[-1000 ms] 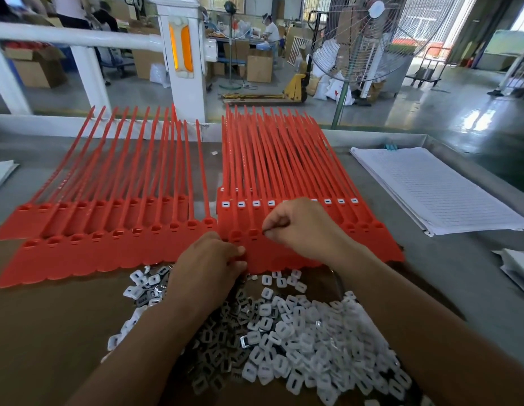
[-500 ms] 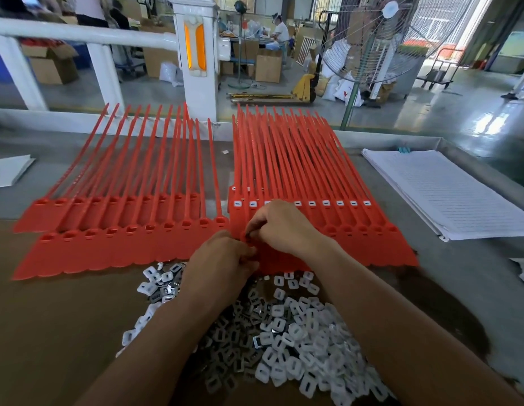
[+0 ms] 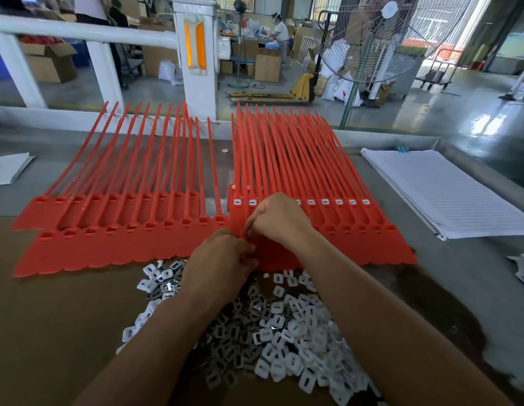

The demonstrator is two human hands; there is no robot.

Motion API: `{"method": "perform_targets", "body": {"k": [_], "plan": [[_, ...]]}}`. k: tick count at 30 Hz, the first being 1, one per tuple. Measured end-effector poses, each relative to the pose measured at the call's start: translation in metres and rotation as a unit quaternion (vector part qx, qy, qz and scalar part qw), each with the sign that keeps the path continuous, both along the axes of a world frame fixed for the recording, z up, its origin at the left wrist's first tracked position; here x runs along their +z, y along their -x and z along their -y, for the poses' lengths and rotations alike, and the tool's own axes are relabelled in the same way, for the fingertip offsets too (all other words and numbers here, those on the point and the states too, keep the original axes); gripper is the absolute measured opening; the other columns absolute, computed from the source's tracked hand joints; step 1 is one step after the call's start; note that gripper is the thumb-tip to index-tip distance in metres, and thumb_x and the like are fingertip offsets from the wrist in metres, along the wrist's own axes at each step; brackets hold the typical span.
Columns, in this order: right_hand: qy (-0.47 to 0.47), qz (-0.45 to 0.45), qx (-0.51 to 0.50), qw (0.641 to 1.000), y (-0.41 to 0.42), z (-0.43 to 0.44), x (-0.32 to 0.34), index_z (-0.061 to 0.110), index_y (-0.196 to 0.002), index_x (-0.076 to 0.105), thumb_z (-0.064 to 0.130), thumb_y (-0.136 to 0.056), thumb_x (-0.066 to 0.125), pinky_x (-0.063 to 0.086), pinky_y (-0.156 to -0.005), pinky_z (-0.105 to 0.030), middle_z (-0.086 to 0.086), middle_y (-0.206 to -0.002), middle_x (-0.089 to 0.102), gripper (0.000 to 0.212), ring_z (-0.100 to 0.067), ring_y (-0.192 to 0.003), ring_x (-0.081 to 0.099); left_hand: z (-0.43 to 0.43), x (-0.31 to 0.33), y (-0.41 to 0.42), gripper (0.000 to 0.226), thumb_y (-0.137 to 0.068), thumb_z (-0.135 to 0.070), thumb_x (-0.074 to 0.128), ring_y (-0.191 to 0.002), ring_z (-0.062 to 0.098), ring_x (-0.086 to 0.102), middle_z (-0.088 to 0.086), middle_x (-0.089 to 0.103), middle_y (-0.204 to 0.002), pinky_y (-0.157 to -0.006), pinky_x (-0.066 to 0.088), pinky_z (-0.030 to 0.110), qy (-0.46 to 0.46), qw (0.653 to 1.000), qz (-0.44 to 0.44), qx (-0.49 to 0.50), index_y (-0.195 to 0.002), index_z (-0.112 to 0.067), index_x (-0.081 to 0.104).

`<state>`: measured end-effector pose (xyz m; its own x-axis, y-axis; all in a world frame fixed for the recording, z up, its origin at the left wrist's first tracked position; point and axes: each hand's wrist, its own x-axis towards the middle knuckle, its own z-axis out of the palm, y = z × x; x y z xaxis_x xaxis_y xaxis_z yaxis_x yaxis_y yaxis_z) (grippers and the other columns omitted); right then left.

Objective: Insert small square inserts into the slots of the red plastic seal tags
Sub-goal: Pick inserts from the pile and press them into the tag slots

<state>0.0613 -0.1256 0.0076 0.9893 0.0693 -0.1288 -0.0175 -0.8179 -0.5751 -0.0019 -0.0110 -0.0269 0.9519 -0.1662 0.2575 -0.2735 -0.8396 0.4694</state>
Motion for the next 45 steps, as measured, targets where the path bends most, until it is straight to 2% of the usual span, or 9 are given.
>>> {"method": "perform_targets", "body": {"k": [8, 12, 17, 24, 28, 32, 37, 42, 45], "plan": [[-0.011, -0.021, -0.043, 0.999, -0.008, -0.003, -0.004, 0.015, -0.099, 0.069, 0.015, -0.072, 0.065, 0.051, -0.086, -0.037, -0.002, -0.1, 0.067, 0.027, -0.02, -0.095, 0.062, -0.001, 0.0, 0.001, 0.027, -0.082, -0.032, 0.062, -0.081, 0.009, 0.045, -0.009, 0.047, -0.084, -0.069, 0.033, 0.022, 0.01, 1.0, 0.008, -0.006, -0.109, -0.029, 0.066], [-0.01, -0.05, -0.017, 0.999, -0.012, -0.002, -0.001, 0.028, -0.08, 0.071, 0.013, -0.074, 0.07, 0.048, -0.088, -0.031, 0.002, -0.095, 0.069, 0.016, -0.017, -0.098, 0.061, -0.001, 0.0, 0.0, 0.028, -0.082, -0.032, 0.063, -0.081, 0.008, 0.045, -0.009, 0.048, -0.085, -0.07, 0.034, 0.022, 0.011, 1.0, 0.006, -0.005, -0.109, -0.03, 0.066], [0.012, -0.07, 0.045, 0.996, -0.011, 0.003, 0.002, 0.031, -0.074, 0.067, 0.015, -0.081, 0.069, 0.036, -0.056, -0.015, 0.023, -0.089, 0.06, 0.017, 0.003, -0.066, 0.05, -0.001, 0.001, 0.0, 0.028, -0.081, -0.035, 0.063, -0.083, 0.009, 0.046, -0.009, 0.049, -0.086, -0.071, 0.034, 0.022, 0.011, 1.0, 0.002, -0.002, -0.108, -0.031, 0.066], [0.036, -0.015, 0.119, 0.992, 0.014, 0.012, 0.02, 0.02, -0.109, 0.068, 0.014, -0.088, 0.059, 0.042, -0.091, -0.023, 0.003, -0.117, 0.064, 0.024, -0.011, -0.108, 0.056, -0.002, 0.002, 0.0, 0.029, -0.081, -0.035, 0.063, -0.08, 0.008, 0.044, -0.009, 0.046, -0.084, -0.071, 0.034, 0.022, 0.005, 1.0, -0.006, 0.0, -0.11, -0.031, 0.065], [-0.029, 0.042, 0.153, 0.987, 0.05, 0.03, 0.021, 0.022, -0.092, 0.07, 0.019, -0.082, 0.066, 0.045, -0.077, -0.016, 0.013, -0.094, 0.066, 0.012, 0.001, -0.085, 0.058, -0.004, 0.004, -0.001, 0.029, -0.082, -0.034, 0.063, -0.07, 0.001, 0.042, -0.016, 0.049, -0.075, -0.065, 0.031, 0.016, 0.01, 1.0, -0.003, -0.019, -0.111, -0.031, 0.064], [-0.021, -0.003, 0.224, 0.974, 0.073, 0.04, 0.013, 0.024, -0.086, 0.071, 0.019, -0.079, 0.07, 0.044, -0.068, -0.007, 0.022, -0.074, 0.061, 0.009, 0.011, -0.071, 0.057, -0.006, 0.006, -0.004, 0.036, -0.08, -0.031, 0.066, -0.077, -0.001, 0.044, -0.007, 0.065, -0.104, -0.075, 0.034, 0.015, 0.044, 0.998, -0.023, -0.025, -0.116, -0.028, 0.062], [0.006, 0.037, 0.26, 0.965, 0.079, 0.031, 0.004, 0.021, -0.104, 0.07, 0.017, -0.081, 0.067, 0.037, -0.074, -0.003, 0.009, -0.099, 0.067, 0.024, 0.006, -0.083, 0.053, -0.008, 0.005, -0.005, 0.041, -0.079, -0.027, 0.067, -0.079, 0.003, 0.044, -0.007, 0.057, -0.09, -0.072, 0.03, 0.015, 0.041, 0.999, -0.013, -0.016, -0.119, -0.027, 0.059], [0.034, 0.052, 0.27, 0.961, 0.082, 0.026, 0.0, 0.02, -0.102, 0.07, 0.017, -0.082, 0.066, 0.043, -0.085, -0.026, 0.002, -0.103, 0.058, 0.021, -0.012, -0.096, 0.054, -0.008, 0.002, -0.007, 0.043, -0.078, -0.028, 0.067, -0.079, 0.005, 0.045, -0.011, 0.045, -0.083, -0.074, 0.031, 0.016, 0.038, 0.999, -0.018, -0.008, -0.12, -0.028, 0.058], [0.029, 0.056, 0.266, 0.962, 0.083, 0.027, 0.0, 0.018, -0.094, 0.069, 0.018, -0.081, 0.067, 0.044, -0.084, -0.026, 0.008, -0.096, 0.054, 0.014, -0.008, -0.093, 0.052, -0.009, 0.0, -0.007, 0.044, -0.078, -0.03, 0.067, -0.082, 0.007, 0.046, -0.009, 0.046, -0.087, -0.074, 0.031, 0.018, 0.032, 0.999, -0.023, -0.008, -0.121, -0.03, 0.057]]}}
